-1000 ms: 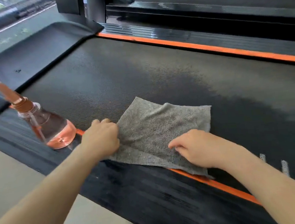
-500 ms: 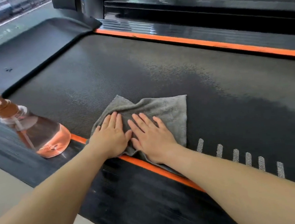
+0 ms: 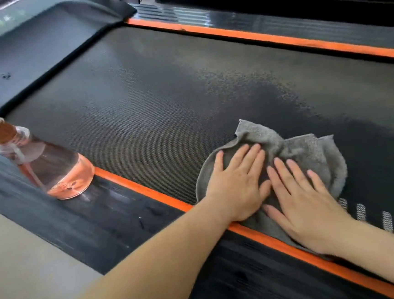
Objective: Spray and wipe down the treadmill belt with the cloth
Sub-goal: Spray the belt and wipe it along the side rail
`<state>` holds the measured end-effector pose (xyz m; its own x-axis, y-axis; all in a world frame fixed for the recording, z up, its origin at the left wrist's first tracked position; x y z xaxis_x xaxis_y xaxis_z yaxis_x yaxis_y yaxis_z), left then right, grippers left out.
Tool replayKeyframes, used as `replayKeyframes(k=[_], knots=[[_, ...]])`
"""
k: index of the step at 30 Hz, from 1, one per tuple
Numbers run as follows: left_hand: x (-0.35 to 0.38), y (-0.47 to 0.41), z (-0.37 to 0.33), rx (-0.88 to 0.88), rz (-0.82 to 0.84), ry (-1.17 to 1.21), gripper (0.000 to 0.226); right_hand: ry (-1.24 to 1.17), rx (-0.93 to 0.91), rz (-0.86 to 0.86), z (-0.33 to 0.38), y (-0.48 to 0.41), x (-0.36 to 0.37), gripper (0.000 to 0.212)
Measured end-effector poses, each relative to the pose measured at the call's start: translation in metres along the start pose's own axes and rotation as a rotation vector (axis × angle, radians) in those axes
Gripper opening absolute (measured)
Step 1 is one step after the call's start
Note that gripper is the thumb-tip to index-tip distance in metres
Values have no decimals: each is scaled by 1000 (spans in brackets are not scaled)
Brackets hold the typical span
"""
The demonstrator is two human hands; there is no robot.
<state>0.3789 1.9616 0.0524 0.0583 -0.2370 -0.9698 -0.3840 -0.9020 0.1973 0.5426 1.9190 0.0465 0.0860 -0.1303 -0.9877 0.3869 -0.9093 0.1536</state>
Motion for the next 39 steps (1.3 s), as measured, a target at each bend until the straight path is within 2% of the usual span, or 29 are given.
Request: replayKeyframes(k=[2, 5, 8, 10, 12, 14, 17, 19, 21, 22, 25, 28, 30, 32, 34, 37, 39], knots=[[-7, 1, 38, -144, -62, -37, 87, -46, -38, -91, 34, -43, -6, 81], [-18, 7, 118, -347, -87, -66, 70, -119, -151, -78, 89, -113, -22, 90], [-30, 16, 168, -532, -27, -26, 70, -151, -232, -64, 124, -150, -32, 72], [-30, 13, 166, -595, 5, 33, 71, -160, -265, -68, 121, -145, -32, 70], [-25, 8, 140, -578, -8, 64, 72, -147, -274, -44, 99, -116, -26, 73], [-12, 6, 88, -402, -28, 39, 74, -102, -235, -46, 61, -68, -16, 80], [4, 4, 6, -70, -25, 15, 81, 25, -122, -31, -9, 12, -6, 76], [8, -3, -18, 18, 8, 13, 77, 73, -97, 33, -31, 36, -9, 79], [3, -2, -11, 4, 1, -5, 74, 72, -79, 60, -25, 24, -10, 84], [1, 1, 2, -30, -26, -25, 74, 69, -89, 17, -10, 7, -12, 88], [-9, 12, 74, -237, -39, -69, 74, -27, -147, 5, 56, -63, -21, 100], [-30, 29, 155, -463, 100, -78, 75, -88, -223, 0, 119, -124, -32, 83], [-37, 36, 179, -553, 144, -23, 74, -93, -284, -19, 137, -141, -34, 74], [-37, 44, 177, -556, 69, -4, 69, -70, -311, -20, 132, -134, -31, 76], [-39, 61, 163, -481, -122, 4, 67, -57, -302, 4, 115, -112, -28, 89], [-43, 110, 149, -339, -326, 23, 64, -64, -198, 144, 76, -66, -26, 103], [-37, 142, 156, -320, -347, 5, 58, -29, -166, 249, 53, -35, -33, 107]])
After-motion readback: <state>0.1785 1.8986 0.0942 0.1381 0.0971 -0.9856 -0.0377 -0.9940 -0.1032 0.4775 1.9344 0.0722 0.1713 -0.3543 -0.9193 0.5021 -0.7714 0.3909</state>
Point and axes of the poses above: each hand's wrist, its own y-axis away from the middle knuckle, its own x-axis out of the palm, z = x × y, the point moved 1 cm from there along -y, towards the middle knuckle, and after that the axes turned 4 degrees about -x, right-handed, at the moved point
